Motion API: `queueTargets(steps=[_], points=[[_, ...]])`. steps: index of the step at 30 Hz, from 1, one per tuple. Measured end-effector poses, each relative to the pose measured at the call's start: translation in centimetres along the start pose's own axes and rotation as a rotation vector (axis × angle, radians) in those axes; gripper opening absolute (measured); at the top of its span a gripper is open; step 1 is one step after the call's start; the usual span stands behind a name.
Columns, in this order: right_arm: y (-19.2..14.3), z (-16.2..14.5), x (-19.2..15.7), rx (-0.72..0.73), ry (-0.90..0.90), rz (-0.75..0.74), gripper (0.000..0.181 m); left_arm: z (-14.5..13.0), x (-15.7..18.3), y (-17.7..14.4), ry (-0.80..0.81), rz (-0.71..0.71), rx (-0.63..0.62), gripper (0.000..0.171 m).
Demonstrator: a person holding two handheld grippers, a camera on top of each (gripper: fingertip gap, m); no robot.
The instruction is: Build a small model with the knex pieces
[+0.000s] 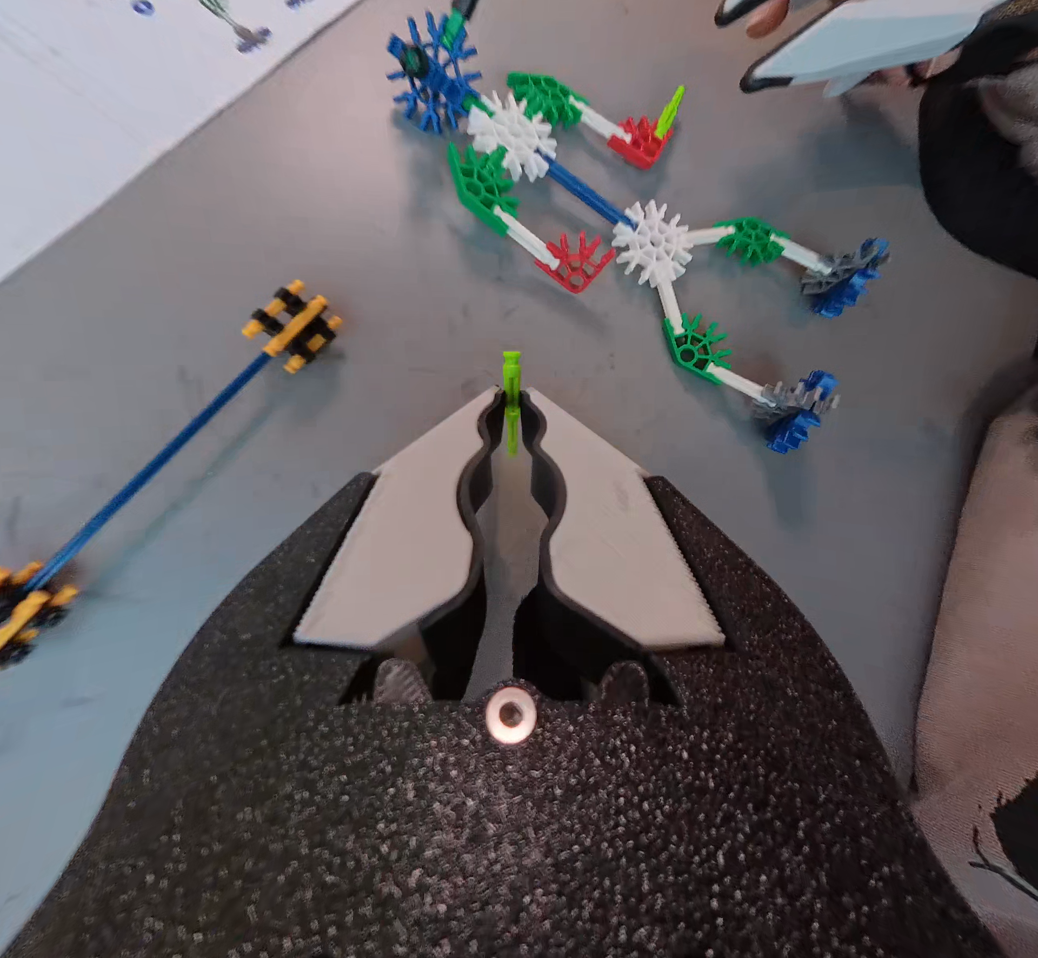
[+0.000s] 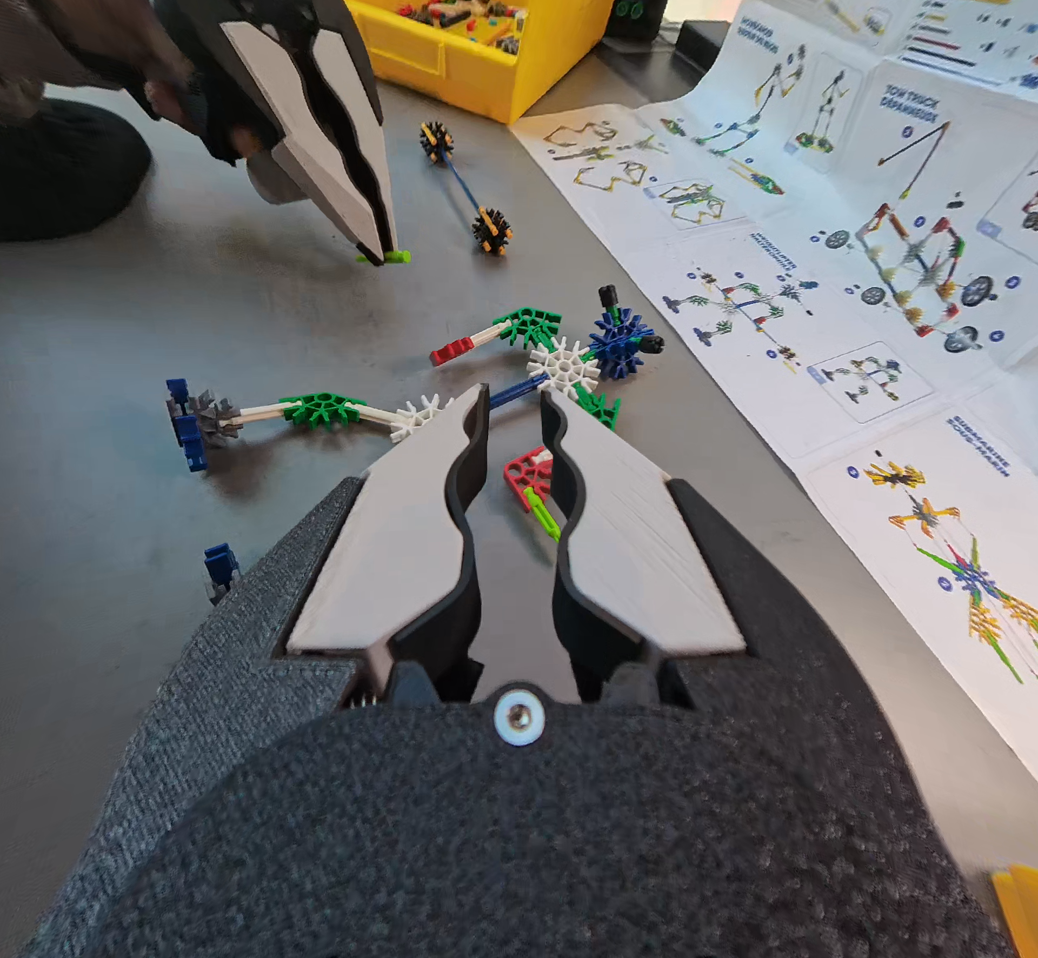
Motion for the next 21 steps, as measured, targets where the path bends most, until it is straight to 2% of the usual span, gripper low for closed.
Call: queueTargets(steps=[3, 7, 9, 15, 18, 21], points=[[1.0, 0.7, -0.9, -0.055, -0.051, 0.039, 0.017, -0.7, 0.5, 2.2, 0.045, 0.027, -0.059, 0.005], [1.8, 1.3, -1.4, -0.07, -0.087, 0.039, 0.017, -0.2, 1.0, 2.7, 0.081, 0.035, -0.081, 0.007], [2.0, 1.1, -1.3, -0.071, -0.074, 0.04, 0.018, 0.0, 1.2, 2.6, 0.1, 0.045, -0.085, 0.018], [1.9, 0.4, -0.6, -0.07, -0.031, 0.021, 0.017, 2.3, 2.7, 2.6, 0.152, 0.094, 0.056, 0.02], [2.1, 0.2, -0.5, -0.079, -0.016, 0.003, 0.017, 3.5, 3.6, 3.9, 0.102, 0.146, 0.185, 0.03], [2.2, -0.3, -0.8, -0.098, -0.025, -0.011, 0.017, 3.3, 3.5, 5.0, 0.053, 0.181, 0.185, 0.034]])
Point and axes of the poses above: each gripper's, where its closed fingertips meet, y out along the fingers, z out of its top, x = y × z across the jaws, the point moved 8 cm from there along -y, back along the fingers, and after that the axes turned 4 degrees about -z, right-handed, at the moved point
